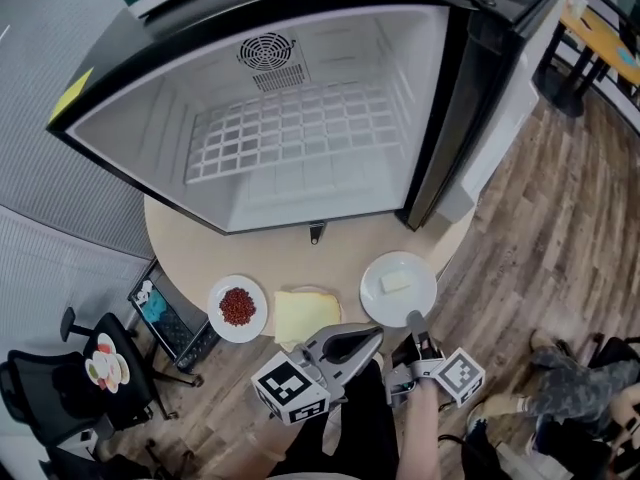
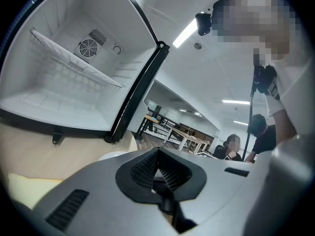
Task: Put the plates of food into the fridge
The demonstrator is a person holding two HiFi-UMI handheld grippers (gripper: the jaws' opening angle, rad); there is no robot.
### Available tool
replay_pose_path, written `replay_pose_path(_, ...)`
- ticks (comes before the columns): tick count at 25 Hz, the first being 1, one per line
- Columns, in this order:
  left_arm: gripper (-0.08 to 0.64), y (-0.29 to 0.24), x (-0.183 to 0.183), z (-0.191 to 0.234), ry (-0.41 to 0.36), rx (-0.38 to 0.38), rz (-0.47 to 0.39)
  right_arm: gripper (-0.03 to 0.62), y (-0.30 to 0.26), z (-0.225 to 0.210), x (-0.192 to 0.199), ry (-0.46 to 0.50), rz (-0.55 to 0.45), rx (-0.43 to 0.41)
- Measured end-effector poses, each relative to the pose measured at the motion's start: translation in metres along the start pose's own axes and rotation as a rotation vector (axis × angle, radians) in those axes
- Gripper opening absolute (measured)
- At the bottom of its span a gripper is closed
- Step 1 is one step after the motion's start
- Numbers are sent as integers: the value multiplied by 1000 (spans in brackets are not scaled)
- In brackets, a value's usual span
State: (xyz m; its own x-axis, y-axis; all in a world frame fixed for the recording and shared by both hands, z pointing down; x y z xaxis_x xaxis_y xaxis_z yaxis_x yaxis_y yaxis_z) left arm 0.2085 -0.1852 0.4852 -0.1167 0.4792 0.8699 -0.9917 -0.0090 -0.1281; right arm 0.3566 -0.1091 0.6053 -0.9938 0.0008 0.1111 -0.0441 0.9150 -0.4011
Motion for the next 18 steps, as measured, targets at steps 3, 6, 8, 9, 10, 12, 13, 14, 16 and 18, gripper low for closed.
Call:
replay_pose_path(3, 5, 10, -10, 4, -32, 14, -5, 20, 4, 14, 7, -12, -11, 0)
replay_pose_path(6, 5, 21, -23, 12, -69, 8, -22, 20, 3, 33, 13, -37, -31, -35)
replay_pose_path(8, 5, 30, -31, 19, -87, -9, -30, 20, 3, 46, 19, -51, -41, -50)
replay_pose_path(9, 5, 35, -34, 22, -94, -20, -32, 20, 3, 52, 22, -56, -44, -54)
replay_pose_path(10, 5, 40, -38, 24, -100, -29, -35, 20, 4, 59, 25, -58, -47, -57)
replay_pose_path(12, 5, 49, -46, 28, -113, -43, -46, 20, 4, 76, 31, -46, -51, -67)
replay_pose_path(13, 5, 54, -51, 30, -122, -48, -52, 20, 4, 85, 33, -38, -52, -78)
replay_pose_path(14, 5, 59, -57, 32, -133, -52, -57, 20, 4, 95, 35, -31, -52, -93)
replay_pose_path(16, 5, 71, -69, 36, -153, -58, -61, 20, 5, 115, 37, -22, -48, -129)
replay_pose_path(18, 5, 82, -80, 39, -157, -67, -64, 20, 7, 132, 40, -10, -42, -156)
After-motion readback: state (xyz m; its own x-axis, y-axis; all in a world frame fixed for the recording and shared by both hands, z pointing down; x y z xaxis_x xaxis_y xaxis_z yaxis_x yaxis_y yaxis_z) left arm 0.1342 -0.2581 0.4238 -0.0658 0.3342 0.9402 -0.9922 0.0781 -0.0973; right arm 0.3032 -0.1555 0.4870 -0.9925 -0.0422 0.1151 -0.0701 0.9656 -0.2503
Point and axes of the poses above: the fingertips, and each gripper's own axes: y backward along the fingers, z to its left, x out of its underside, the point moved 7 cm from there along y, backward along the fingers, and after that the axes turned 6 degrees about x, right-handed, at the moved point
